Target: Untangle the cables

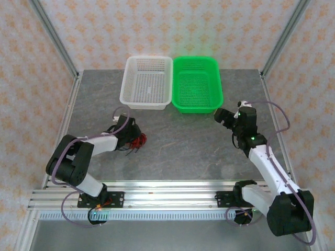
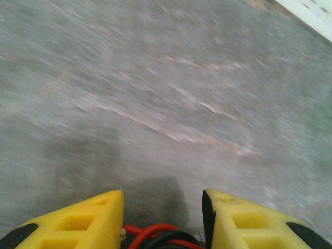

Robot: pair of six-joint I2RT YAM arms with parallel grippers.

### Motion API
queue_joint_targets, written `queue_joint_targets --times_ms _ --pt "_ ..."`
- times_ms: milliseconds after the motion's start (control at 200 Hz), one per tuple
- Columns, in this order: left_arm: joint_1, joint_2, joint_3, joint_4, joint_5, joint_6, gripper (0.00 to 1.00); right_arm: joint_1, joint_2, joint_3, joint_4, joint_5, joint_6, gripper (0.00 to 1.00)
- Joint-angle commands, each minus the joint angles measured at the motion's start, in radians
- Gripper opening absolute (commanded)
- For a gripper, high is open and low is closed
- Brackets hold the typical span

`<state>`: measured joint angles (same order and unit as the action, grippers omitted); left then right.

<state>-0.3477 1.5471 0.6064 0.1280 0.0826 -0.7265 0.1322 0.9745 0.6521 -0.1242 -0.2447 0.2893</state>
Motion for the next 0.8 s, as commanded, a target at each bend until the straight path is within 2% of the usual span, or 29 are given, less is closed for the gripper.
queue_joint_targets --times_ms 0,245,465,626,796 --pt "-0.121 0.058 -0.009 0.036 0.123 -0.119 0.41 0.048 -0.07 -0.028 -0.031 -0.051 0.075 0.92" --pt "-0.285 0.201 0.196 0.079 0.167 -0.159 0.41 0.244 -0.167 -0.098 -0.029 -0.015 0.22 0.89" --pt "-0.324 0.233 0.346 0.059 0.192 -0.141 0.43 0.476 -0.101 -0.149 0.048 0.097 0.344 0.88" --pt "-0.324 0.168 0.424 -0.077 0.096 -0.07 0.5 0.6 0.019 -0.124 0.074 0.181 0.41 0.86" --pt "-0.324 0.051 0.463 -0.215 -0.036 0.002 0.54 0.662 0.134 -0.098 0.045 0.232 0.501 0.81"
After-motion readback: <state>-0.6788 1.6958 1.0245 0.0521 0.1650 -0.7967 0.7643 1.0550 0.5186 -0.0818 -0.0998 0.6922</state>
